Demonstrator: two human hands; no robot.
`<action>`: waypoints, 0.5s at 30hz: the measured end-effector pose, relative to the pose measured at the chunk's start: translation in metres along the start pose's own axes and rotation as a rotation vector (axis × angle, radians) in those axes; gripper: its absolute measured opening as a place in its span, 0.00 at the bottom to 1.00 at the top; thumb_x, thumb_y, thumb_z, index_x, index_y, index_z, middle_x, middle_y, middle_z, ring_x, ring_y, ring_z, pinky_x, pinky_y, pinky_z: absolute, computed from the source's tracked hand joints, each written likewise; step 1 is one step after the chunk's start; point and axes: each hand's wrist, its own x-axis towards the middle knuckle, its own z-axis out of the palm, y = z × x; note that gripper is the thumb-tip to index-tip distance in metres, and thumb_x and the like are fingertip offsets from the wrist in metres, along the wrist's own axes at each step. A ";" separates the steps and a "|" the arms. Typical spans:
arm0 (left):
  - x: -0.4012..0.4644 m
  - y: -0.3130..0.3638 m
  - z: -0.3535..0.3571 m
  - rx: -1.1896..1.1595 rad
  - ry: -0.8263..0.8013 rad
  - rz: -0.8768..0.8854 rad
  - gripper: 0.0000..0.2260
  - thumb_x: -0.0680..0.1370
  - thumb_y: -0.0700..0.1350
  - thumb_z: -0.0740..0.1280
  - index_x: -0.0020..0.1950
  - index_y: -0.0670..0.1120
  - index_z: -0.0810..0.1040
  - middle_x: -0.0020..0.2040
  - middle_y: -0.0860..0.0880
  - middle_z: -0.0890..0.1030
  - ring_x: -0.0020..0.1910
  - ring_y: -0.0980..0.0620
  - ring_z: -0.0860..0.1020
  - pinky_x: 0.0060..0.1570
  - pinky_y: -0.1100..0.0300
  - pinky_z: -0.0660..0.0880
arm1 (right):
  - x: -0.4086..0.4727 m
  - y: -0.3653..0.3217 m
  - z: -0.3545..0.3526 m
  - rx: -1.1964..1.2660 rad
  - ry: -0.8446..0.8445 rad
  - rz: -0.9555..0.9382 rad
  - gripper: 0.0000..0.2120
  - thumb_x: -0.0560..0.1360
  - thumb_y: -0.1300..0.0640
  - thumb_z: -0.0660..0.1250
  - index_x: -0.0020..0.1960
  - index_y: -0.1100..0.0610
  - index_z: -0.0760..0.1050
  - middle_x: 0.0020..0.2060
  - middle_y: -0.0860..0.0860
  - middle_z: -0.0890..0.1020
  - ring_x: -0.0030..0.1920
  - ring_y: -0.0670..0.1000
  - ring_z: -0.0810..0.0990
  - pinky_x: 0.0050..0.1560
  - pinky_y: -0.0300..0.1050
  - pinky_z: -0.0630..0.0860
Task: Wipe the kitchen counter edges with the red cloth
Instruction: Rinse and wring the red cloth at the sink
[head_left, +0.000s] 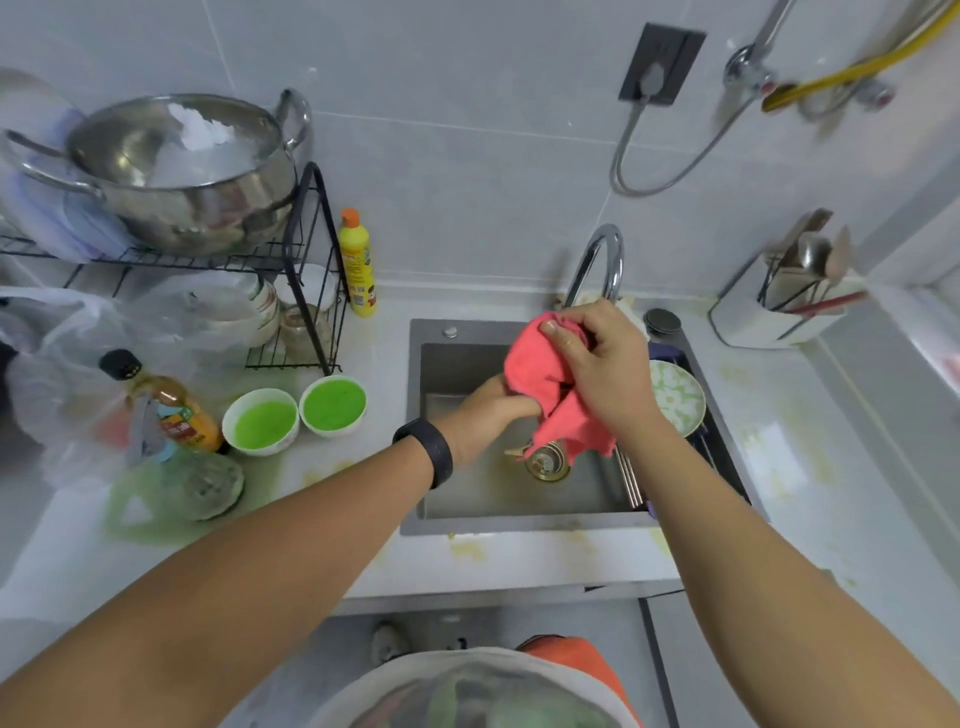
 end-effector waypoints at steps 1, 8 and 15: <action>-0.001 -0.001 0.005 -0.056 0.004 -0.016 0.22 0.71 0.45 0.70 0.65 0.43 0.79 0.59 0.47 0.83 0.59 0.50 0.80 0.63 0.51 0.75 | -0.002 0.002 -0.007 -0.036 0.006 0.009 0.08 0.78 0.54 0.74 0.46 0.58 0.82 0.40 0.51 0.80 0.44 0.50 0.77 0.49 0.43 0.72; -0.018 -0.002 0.058 0.153 0.215 0.011 0.06 0.81 0.45 0.71 0.54 0.44 0.83 0.48 0.50 0.86 0.47 0.53 0.84 0.51 0.55 0.78 | -0.019 0.002 -0.064 -0.183 0.063 0.097 0.23 0.77 0.48 0.74 0.34 0.53 0.65 0.29 0.47 0.69 0.33 0.52 0.69 0.37 0.44 0.57; -0.042 0.008 0.065 0.432 0.533 0.166 0.11 0.76 0.54 0.70 0.47 0.46 0.84 0.41 0.43 0.83 0.40 0.54 0.77 0.44 0.52 0.76 | -0.048 0.009 -0.110 0.149 -0.056 0.081 0.12 0.83 0.49 0.67 0.41 0.49 0.76 0.35 0.41 0.78 0.38 0.39 0.74 0.43 0.36 0.70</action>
